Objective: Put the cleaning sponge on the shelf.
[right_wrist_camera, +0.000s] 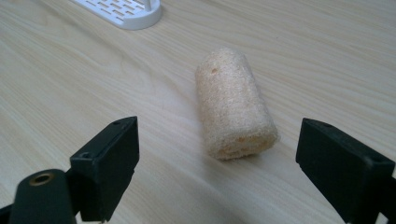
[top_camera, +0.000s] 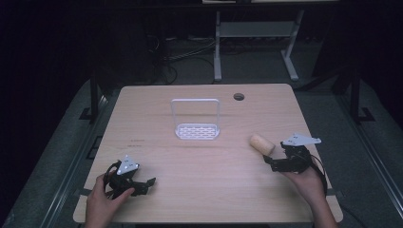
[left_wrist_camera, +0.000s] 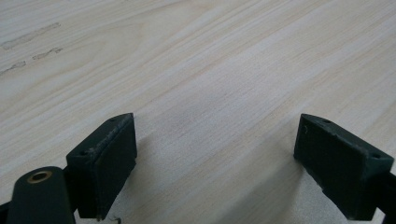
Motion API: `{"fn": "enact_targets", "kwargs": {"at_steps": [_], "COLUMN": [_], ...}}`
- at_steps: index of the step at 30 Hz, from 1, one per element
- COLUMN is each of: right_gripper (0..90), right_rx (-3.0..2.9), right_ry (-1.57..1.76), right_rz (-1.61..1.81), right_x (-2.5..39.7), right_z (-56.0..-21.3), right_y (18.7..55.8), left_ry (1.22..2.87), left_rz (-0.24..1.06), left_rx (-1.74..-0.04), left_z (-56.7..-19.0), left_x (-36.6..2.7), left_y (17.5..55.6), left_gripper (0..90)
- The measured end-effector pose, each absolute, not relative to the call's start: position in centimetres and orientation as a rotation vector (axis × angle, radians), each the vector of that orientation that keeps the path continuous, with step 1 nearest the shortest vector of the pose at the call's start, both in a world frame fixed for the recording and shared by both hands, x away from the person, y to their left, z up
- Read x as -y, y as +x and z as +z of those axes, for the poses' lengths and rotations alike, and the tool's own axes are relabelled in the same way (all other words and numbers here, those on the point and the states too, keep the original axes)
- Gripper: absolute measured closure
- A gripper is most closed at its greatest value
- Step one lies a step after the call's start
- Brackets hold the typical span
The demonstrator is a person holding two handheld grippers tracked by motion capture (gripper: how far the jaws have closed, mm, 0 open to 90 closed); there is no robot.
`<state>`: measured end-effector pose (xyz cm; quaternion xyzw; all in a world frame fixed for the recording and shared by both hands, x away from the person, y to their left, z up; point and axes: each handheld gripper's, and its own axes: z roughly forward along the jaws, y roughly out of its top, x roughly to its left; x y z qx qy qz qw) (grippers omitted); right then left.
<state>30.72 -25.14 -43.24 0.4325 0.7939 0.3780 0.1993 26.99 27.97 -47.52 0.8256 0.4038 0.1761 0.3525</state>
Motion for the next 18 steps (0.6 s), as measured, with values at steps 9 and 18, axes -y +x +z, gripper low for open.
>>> {"fn": "enact_targets", "kwargs": {"at_steps": [9,18], "right_gripper": [13.0,9.3], "right_rx": [-2.24,-2.253], "right_ry": [1.195,1.191], "right_rz": [1.054,1.043], "right_x": [24.8,24.4], "right_z": [-43.1,-42.7], "right_y": [31.6,32.8], "left_ry": [2.136,2.136], "left_rz": [0.456,0.455], "left_rx": [-1.045,-1.045], "left_z": [-47.5,-47.5], "left_x": [-28.0,-28.0], "left_y": [27.0,27.0], "left_gripper": [12.7,12.7]}}
